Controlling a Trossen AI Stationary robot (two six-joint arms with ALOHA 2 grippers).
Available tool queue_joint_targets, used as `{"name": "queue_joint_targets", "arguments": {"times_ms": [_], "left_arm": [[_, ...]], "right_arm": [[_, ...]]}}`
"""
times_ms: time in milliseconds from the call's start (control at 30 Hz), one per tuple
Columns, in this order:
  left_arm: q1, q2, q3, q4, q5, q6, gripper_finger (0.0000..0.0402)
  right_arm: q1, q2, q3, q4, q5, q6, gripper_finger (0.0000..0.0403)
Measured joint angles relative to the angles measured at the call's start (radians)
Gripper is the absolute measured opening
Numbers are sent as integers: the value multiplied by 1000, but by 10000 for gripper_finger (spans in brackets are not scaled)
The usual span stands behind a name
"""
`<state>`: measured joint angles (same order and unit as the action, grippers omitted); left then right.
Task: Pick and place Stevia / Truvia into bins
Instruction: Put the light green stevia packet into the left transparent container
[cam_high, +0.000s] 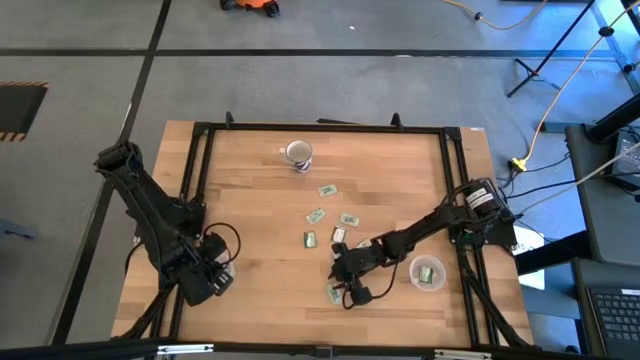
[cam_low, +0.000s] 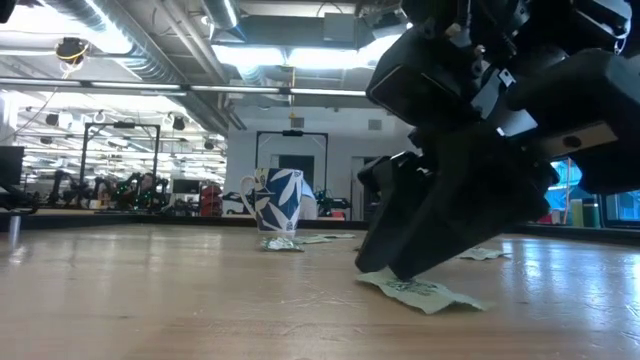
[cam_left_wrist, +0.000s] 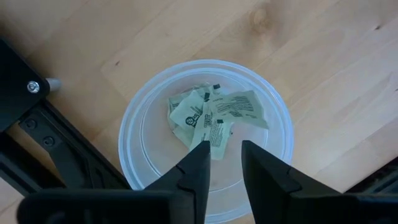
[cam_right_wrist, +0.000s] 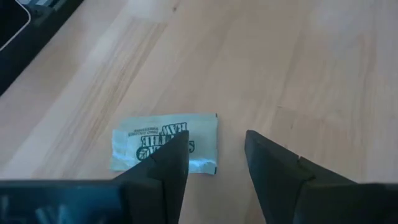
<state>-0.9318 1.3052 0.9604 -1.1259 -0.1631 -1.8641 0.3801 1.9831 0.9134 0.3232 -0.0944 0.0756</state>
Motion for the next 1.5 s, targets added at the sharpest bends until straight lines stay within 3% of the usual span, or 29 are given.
{"name": "queue_joint_targets", "arguments": {"times_ms": [533,800,1033,1233,1367,1500], "left_arm": [[0,0,0,0,5,0,86],[0,-22,18,-6,-6,54,79],[0,-56,94,-3,-154,146,62],[24,-53,107,91,-403,470,52],[64,-50,107,221,-488,766,53],[112,-41,91,392,-501,1124,56]], "right_arm": [[-2,2,0,-25,6,-6,9],[-9,-22,-5,-34,-16,-6,3],[-27,-91,-7,-57,-11,-58,1],[-60,-129,-7,-14,-7,-49,1],[-90,-138,-5,67,-4,-2,1],[-110,-147,-5,150,-4,1,0]]}}
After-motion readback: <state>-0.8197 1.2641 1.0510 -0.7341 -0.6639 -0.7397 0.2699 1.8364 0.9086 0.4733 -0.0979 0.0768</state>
